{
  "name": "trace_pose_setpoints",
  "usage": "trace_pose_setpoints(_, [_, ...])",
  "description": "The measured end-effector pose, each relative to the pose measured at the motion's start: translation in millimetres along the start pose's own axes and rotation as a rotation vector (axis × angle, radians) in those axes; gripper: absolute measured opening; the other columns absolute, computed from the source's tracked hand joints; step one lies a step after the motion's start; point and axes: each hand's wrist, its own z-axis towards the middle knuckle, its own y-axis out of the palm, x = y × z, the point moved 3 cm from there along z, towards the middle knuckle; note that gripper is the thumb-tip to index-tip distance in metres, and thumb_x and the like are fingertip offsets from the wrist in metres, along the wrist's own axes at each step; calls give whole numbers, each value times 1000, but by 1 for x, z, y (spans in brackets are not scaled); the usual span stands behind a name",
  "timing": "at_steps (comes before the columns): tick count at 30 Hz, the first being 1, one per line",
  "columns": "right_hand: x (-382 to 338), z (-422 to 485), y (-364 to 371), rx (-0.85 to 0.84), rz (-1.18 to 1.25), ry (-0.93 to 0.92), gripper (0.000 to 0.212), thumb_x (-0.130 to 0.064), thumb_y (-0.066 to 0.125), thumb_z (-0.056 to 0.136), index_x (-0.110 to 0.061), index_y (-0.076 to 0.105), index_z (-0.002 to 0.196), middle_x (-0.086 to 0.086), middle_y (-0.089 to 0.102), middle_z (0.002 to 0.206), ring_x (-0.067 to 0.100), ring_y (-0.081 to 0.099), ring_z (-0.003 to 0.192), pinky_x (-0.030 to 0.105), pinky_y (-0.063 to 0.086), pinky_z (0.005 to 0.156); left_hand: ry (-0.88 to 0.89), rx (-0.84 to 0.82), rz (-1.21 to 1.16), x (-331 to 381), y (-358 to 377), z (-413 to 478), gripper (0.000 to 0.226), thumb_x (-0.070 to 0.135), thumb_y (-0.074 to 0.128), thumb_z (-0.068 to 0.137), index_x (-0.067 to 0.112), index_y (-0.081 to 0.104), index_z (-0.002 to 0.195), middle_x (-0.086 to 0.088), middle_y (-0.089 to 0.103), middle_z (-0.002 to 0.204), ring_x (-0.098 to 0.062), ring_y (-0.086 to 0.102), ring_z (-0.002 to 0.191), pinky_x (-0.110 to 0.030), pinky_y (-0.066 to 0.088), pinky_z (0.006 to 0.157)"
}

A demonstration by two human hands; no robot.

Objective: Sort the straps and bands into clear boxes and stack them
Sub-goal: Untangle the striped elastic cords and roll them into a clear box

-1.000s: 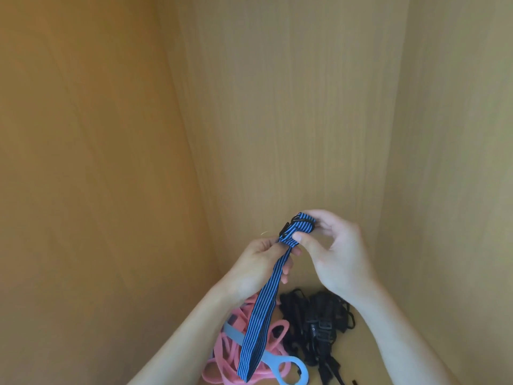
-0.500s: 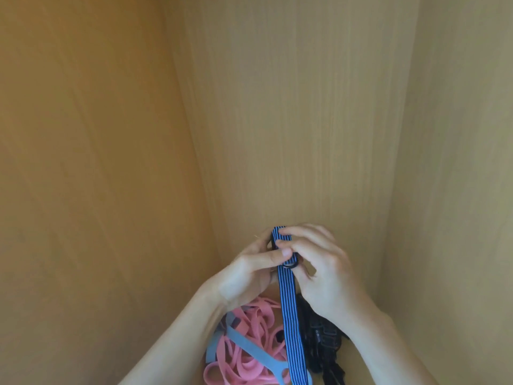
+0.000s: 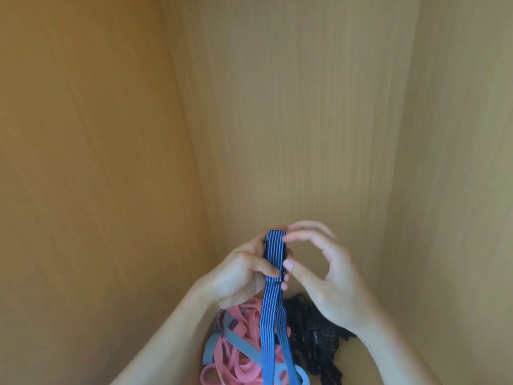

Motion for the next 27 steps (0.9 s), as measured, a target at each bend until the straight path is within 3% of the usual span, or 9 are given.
trace_pose_setpoints(2, [3,3,-4,60,2,69,23,-26,70,90,-29,67,113,-17,59,120,10,55,123,12,36,99,-43,2,16,-4,2,0,84,-16,42,70,18,38,146,-19,51,92,-29,54,76,-40,47,73])
trace_pose_setpoints(4, [7,5,-1,4,6,168,22,-27,70,92,-29,69,115,-17,59,114,6,57,115,16,40,97,-63,-10,49,-8,7,1,86,-13,40,67,23,38,145,-14,55,86,-27,55,72,-36,49,67])
trace_pose_setpoints(6, [11,4,4,-66,52,243,20,-25,69,94,-30,71,113,-11,61,109,7,64,95,24,48,87,-78,-7,91,-12,11,2,88,-11,39,65,22,34,147,-16,53,87,-26,56,70,-33,50,63])
trace_pose_setpoints(8, [13,2,6,-119,176,284,19,-18,71,93,-26,74,110,0,65,105,12,67,75,25,53,71,-106,-12,111,-15,11,3,92,-9,39,63,23,29,149,-17,50,88,-26,55,69,-32,50,60])
trace_pose_setpoints(10, [15,2,3,-179,366,323,19,-16,77,86,-19,76,105,10,68,100,20,66,67,28,56,65,-132,-60,93,-18,11,2,94,-10,39,62,24,30,149,-16,50,86,-27,53,67,-32,47,55])
trace_pose_setpoints(14, [27,0,-2,-236,513,397,26,-20,84,72,-13,75,95,17,71,92,33,67,65,39,61,65,-147,-188,50,-23,12,1,89,-11,36,64,21,37,147,-17,50,85,-27,50,66,-33,42,54])
trace_pose_setpoints(18, [42,-2,-1,-252,556,413,26,-18,87,68,-11,73,89,13,73,86,30,67,67,30,59,61,-164,-222,38,-32,12,7,88,-13,35,65,19,35,147,-16,50,85,-27,49,67,-32,42,53])
trace_pose_setpoints(24, [40,-8,-3,-188,303,414,26,-23,83,79,-18,73,103,4,76,91,19,71,77,32,57,81,-177,-35,133,-37,0,7,86,-11,44,67,21,30,146,-16,54,92,-25,57,72,-33,50,61])
trace_pose_setpoints(27, [38,-10,0,-207,246,437,14,-13,77,87,-20,73,98,3,75,80,17,68,68,28,56,72,-150,-33,123,-43,-4,3,83,-8,53,72,22,31,146,-18,60,98,-27,60,81,-37,54,74])
